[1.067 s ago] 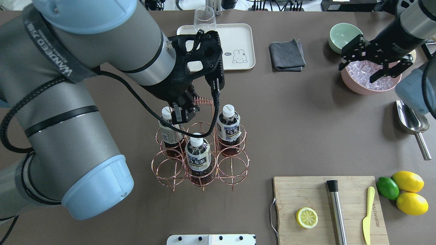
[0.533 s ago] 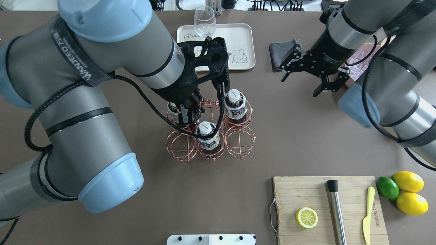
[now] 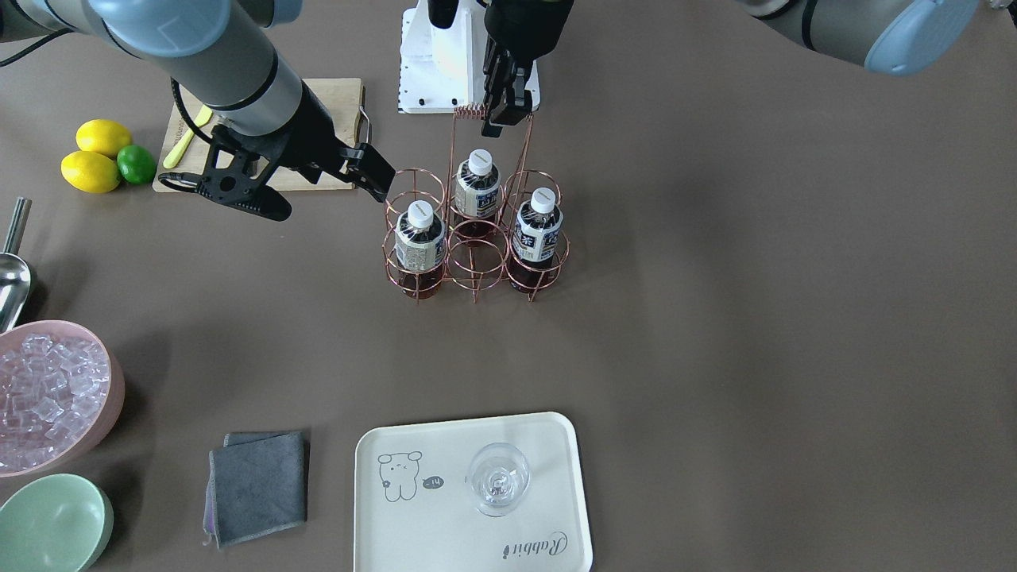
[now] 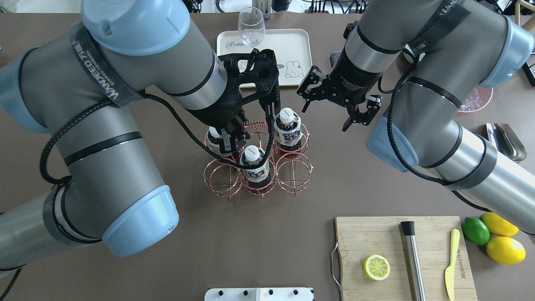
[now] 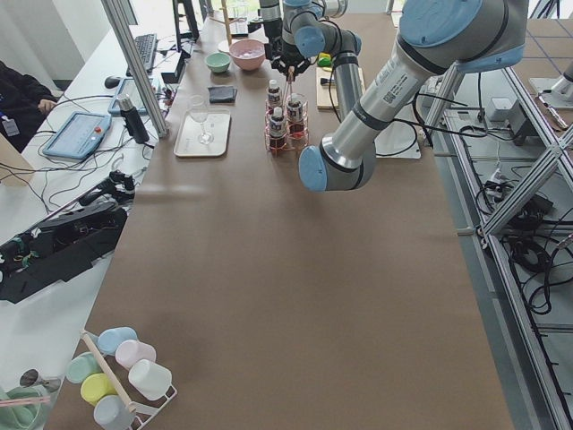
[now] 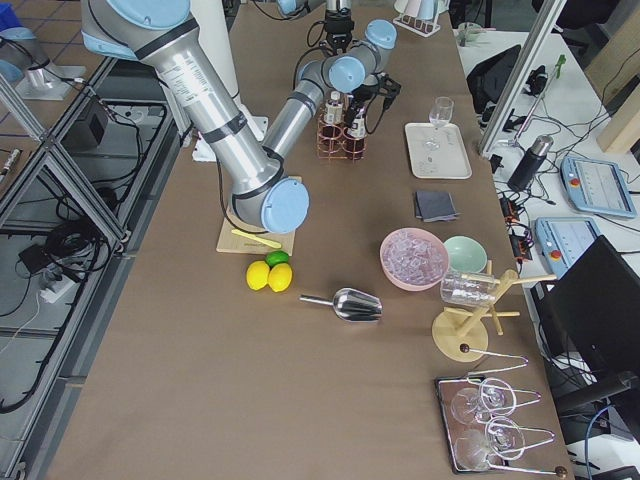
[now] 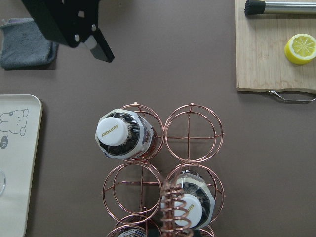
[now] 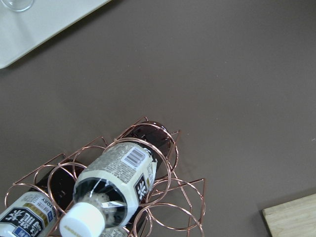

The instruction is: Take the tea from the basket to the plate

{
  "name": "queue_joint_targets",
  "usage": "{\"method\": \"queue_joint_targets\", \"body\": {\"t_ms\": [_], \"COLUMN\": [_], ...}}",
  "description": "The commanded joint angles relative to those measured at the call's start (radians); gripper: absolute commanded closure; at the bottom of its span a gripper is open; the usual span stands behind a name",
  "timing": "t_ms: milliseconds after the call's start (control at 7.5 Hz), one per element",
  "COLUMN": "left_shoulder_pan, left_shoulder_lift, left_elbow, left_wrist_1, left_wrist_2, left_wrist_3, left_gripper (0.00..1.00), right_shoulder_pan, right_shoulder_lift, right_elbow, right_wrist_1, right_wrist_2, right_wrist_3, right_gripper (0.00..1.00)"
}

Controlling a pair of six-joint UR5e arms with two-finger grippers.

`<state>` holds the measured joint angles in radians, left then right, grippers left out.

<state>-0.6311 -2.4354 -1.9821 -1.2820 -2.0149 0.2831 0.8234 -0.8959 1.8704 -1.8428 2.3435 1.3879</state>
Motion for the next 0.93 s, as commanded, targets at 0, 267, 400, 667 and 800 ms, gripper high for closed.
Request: {"method": "queue_joint_targets", "body": {"t_ms": [0,267,400,667,800], "left_shoulder_pan": [-0.001,-0.004,-0.004,-0.006,-0.006], "left_shoulder_lift": [0.001,0.001,0.001,0.001,0.001], "left_elbow": [0.002,0.003,0.003,0.002,0.0], "left_wrist_1": [0.0,0.0,0.0,0.001,0.001], "left_wrist_2": [-0.001,0.001,0.001,0.001,0.001], "left_wrist_3": [0.005,0.005,0.005,0.005,0.005], "left_gripper": [1.0,1.0,1.0,1.0,1.0], "right_shoulder_pan": [-0.046,-0.05,-0.05,-0.061,-0.07], "right_shoulder_lift": [0.073,0.123,0.133,0.137,0.146], "right_elbow": [-0.048,-0.102,-0.122,-0.132,-0.135], "right_wrist_1": [-0.004,-0.001,0.004,0.011,0.01], "right_wrist_2": [-0.049,-0.069,-0.085,-0.11,-0.122], "right_wrist_3": [0.075,0.102,0.103,0.106,0.106], "right_gripper": [0.05,0.06,0.06,0.08,0.11]}}
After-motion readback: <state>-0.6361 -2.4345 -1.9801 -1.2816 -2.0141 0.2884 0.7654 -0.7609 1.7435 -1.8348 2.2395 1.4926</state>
